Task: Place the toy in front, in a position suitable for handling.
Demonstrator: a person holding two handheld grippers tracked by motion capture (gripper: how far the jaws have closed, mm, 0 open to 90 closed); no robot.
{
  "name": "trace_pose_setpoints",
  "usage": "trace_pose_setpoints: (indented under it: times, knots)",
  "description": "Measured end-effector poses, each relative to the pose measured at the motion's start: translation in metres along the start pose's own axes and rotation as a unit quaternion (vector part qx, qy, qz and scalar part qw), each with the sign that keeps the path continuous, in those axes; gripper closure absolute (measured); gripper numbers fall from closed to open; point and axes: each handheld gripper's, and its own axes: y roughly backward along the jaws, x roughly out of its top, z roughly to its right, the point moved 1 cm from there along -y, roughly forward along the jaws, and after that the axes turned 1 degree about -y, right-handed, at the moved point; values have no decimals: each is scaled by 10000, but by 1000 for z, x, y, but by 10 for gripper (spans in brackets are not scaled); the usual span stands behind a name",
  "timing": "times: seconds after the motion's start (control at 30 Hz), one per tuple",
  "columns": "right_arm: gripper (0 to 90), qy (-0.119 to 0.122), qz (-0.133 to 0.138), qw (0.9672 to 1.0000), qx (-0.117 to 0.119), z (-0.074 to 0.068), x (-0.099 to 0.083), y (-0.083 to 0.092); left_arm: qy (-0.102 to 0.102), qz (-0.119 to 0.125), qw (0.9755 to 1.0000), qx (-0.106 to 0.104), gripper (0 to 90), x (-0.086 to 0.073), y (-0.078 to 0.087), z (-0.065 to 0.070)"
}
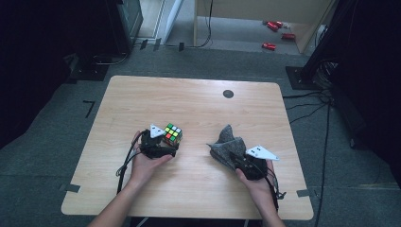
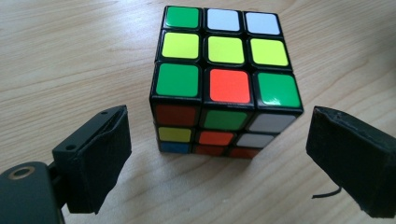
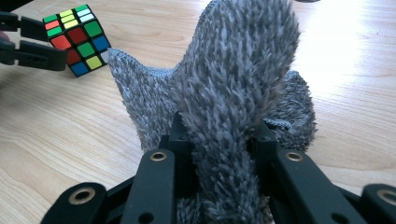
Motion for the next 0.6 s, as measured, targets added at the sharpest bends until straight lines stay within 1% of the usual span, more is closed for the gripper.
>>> trace_pose_setpoints:
  times: [0.07,0.13,0.27,0.3,0.33,0.37,0.43,0.57,0.6]
  knots:
    - [709,4,-6,10000,-1,0,0,0,19,-12,10000,20,77,1,-2,0]
    - [708,11,1,10000,13,-1,0,0,81,-17,10000,46,85,2,-6,0]
    - [708,7,-4,10000,10,-1,-1,1,80,-88,9999,114,87,3,-12,2]
    - [708,7,-4,10000,10,-1,-1,1,80,-88,9999,114,116,3,-12,2]
    - [708,3,-15,10000,12,0,-1,0,107,-107,9996,221,147,3,-15,4]
    - [708,8,-16,10000,11,0,-1,0,107,-107,9996,221,146,3,-15,4]
    - [708,9,-25,10000,13,0,-1,-1,103,-131,9996,231,146,2,-18,4]
    - [708,24,-34,10000,22,-1,-2,-1,-21,-182,9992,360,148,2,-20,6]
    - [708,24,-34,10000,22,-1,-2,-1,-21,-182,9992,360,152,2,-20,6]
